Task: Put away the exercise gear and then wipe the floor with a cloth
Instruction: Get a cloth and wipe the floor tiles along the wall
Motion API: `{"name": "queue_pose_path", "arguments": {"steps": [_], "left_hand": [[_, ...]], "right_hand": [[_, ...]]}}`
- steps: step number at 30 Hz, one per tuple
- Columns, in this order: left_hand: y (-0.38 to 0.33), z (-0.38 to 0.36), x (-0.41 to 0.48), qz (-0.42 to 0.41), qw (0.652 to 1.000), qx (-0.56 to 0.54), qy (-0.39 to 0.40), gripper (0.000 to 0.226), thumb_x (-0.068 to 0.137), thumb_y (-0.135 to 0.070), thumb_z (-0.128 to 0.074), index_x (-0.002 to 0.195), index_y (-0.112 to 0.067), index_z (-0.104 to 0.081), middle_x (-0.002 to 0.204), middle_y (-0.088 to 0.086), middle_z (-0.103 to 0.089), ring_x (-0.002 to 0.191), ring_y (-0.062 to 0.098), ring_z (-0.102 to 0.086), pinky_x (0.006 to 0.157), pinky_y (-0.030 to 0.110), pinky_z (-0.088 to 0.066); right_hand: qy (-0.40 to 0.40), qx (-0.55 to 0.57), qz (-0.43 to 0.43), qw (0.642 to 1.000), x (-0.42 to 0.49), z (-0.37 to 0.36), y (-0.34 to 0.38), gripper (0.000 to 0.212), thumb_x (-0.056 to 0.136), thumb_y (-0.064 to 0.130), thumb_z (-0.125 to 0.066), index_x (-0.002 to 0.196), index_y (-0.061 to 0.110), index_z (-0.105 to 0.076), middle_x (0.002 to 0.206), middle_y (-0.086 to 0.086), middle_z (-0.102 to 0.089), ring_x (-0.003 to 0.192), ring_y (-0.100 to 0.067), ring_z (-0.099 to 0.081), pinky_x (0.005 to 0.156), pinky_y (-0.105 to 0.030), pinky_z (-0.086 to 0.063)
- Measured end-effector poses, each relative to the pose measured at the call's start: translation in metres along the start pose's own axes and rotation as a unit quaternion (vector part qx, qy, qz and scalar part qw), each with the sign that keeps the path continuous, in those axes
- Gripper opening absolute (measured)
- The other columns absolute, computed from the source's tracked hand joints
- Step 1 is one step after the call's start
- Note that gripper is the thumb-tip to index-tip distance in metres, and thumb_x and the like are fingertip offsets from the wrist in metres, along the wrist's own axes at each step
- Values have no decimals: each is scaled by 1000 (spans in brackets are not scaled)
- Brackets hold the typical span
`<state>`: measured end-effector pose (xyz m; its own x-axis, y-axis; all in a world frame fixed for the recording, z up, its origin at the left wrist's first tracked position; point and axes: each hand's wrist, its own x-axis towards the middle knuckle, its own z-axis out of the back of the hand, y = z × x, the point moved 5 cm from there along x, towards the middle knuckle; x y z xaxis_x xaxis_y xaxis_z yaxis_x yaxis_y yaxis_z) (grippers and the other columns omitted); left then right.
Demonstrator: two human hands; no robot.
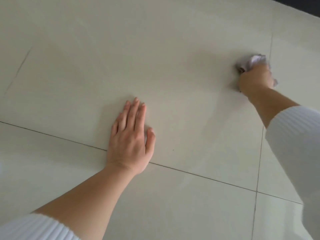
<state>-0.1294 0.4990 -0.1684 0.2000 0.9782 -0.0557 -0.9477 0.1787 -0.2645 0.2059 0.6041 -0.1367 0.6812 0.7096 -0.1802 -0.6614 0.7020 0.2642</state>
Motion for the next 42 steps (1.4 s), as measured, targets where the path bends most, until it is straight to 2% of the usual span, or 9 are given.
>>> {"name": "queue_pose_path", "arguments": {"steps": [3, 6, 11, 13, 16, 19, 30, 37, 42], "left_hand": [[-1, 0, 0, 1, 1000, 0, 7, 62, 92, -37, -31, 149, -12, -27, 159, 3, -20, 147, 21, -15, 114, 34, -15], [0, 2, 0, 2, 1000, 3, 11, 63, 92, -38, -31, 149, -12, -27, 159, 3, -20, 146, 21, -16, 114, 35, -17], [-2, 3, 0, -3, 1000, 3, 12, 63, 91, -37, -32, 148, -9, -29, 158, 6, -23, 146, 22, -18, 115, 37, -17], [-2, 3, 0, -4, 1000, 6, 10, 63, 91, -36, -32, 148, -8, -31, 157, 7, -24, 146, 23, -19, 115, 37, -17], [-2, 3, 0, -4, 1000, 7, 8, 63, 91, -36, -32, 147, -8, -32, 157, 6, -24, 146, 22, -18, 116, 37, -19], [-2, 3, 0, -6, 1000, 10, 9, 63, 91, -36, -33, 147, -8, -31, 158, 6, -23, 146, 22, -17, 115, 38, -21], [0, 0, -1, -4, 1000, 6, -1, 63, 91, -38, -30, 148, -11, -31, 158, 4, -23, 146, 21, -17, 114, 36, -20], [1, -2, -1, -4, 1000, -10, -13, 65, 89, -41, -26, 149, -14, -29, 158, 2, -22, 146, 18, -16, 115, 37, -21], [1, -3, -4, -36, 999, -38, -3, 68, 90, -41, -27, 152, -14, -19, 161, 1, -3, 148, 13, -1, 118, 32, -6]], "right_hand": [[31, 30, 44, 998, -12, -10, 40, 37, 90, 4, -38, 121, 21, -50, 132, -12, -50, 122, -32, -46, 73, -27, -35], [48, -55, 269, 960, -67, -38, 71, 58, 92, 8, -46, 147, 15, -30, 141, -21, -42, 121, -40, -48, 89, -40, -42], [72, -179, 641, 743, -133, -47, 62, 63, 66, -1, -46, 128, -4, -56, 115, -18, -64, 76, -35, -65, 52, -33, -49], [45, -194, 552, 810, -92, -35, 57, 59, 76, 0, -40, 135, 0, -49, 114, -21, -63, 79, -38, -65, 59, -38, -52], [-8, -125, 193, 973, -12, -10, 40, 58, 90, 4, -45, 145, 9, -29, 139, -22, -45, 118, -41, -50, 91, -41, -44], [4, -49, 31, 998, 14, -2, 56, 46, 94, 6, -44, 139, 3, -38, 142, -18, -42, 127, -35, -43, 87, -31, -37], [117, -36, 303, 945, -38, -48, 116, 45, 91, 9, -37, 135, 19, -42, 121, -18, -54, 107, -36, -52, 72, -32, -36], [167, -15, 359, 918, -110, -52, 95, 50, 94, 16, -39, 140, 37, -38, 114, -8, -60, 85, -26, -48, 70, -31, -35], [182, -6, 385, 905, -174, -55, 55, 58, 91, 14, -40, 140, 46, -36, 128, 4, -55, 105, -29, -54, 74, -31, -38]]}}
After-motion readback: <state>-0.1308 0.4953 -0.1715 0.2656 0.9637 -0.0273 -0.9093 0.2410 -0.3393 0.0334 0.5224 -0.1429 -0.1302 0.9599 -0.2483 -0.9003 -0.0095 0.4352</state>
